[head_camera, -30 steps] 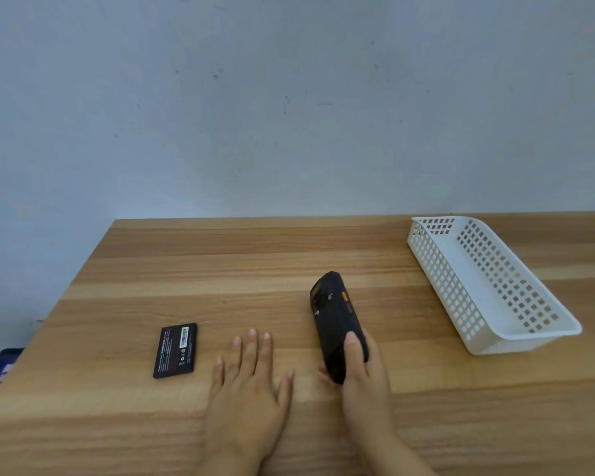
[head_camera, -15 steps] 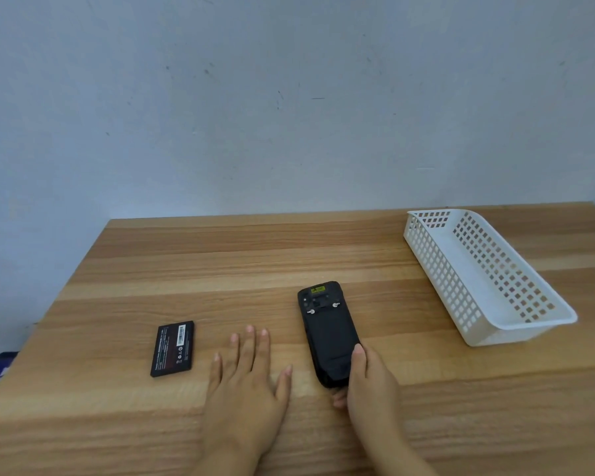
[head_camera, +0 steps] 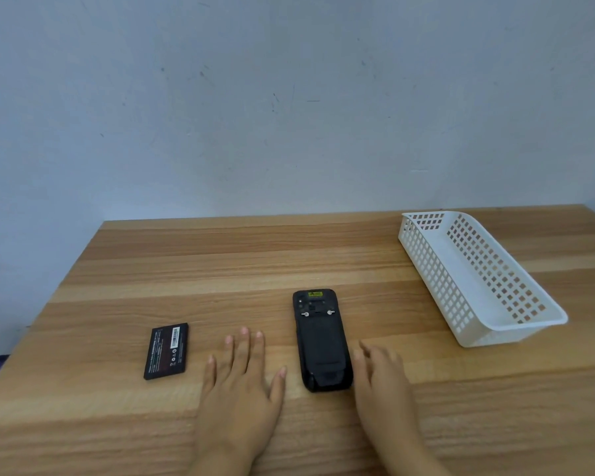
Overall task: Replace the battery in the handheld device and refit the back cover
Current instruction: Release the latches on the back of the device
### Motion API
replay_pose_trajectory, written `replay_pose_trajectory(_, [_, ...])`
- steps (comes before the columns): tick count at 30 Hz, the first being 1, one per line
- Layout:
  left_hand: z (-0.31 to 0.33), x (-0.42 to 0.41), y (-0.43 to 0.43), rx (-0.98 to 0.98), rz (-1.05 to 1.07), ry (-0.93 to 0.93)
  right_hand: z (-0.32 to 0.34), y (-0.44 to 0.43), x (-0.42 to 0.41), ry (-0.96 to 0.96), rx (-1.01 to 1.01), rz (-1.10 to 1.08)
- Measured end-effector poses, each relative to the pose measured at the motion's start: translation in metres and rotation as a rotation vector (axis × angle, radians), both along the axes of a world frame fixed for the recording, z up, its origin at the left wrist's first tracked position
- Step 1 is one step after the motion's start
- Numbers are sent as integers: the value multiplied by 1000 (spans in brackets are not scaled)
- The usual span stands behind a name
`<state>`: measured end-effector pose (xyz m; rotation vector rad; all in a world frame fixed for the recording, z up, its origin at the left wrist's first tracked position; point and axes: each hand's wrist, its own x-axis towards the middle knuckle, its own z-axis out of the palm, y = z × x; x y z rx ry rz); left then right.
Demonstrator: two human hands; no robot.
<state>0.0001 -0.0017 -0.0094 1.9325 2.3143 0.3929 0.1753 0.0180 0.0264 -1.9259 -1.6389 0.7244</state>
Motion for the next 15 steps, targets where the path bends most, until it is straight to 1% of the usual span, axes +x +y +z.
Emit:
replay_pose_trajectory(1, [0,0,0,-4,-1,7,0,4,8,-99,45,32])
replay_pose_trajectory(2, [0,0,0,-9,0,13,1,9,16,-211,50,75])
replay_pose_trajectory(4, [1,0,1,-16,2,18,-2,19,28,-416,-33,170])
replay_pose_trajectory(5, [1,0,2,-18,1,20,-3,22,32,-467,-91,204])
replay_pose_trajectory(7, [1,0,2,-20,2,16,-8,23,34,-503,-156,221])
replay_pose_trajectory(15, [3,0,1,-35,-2,19,-11,24,35,-506,-147,211])
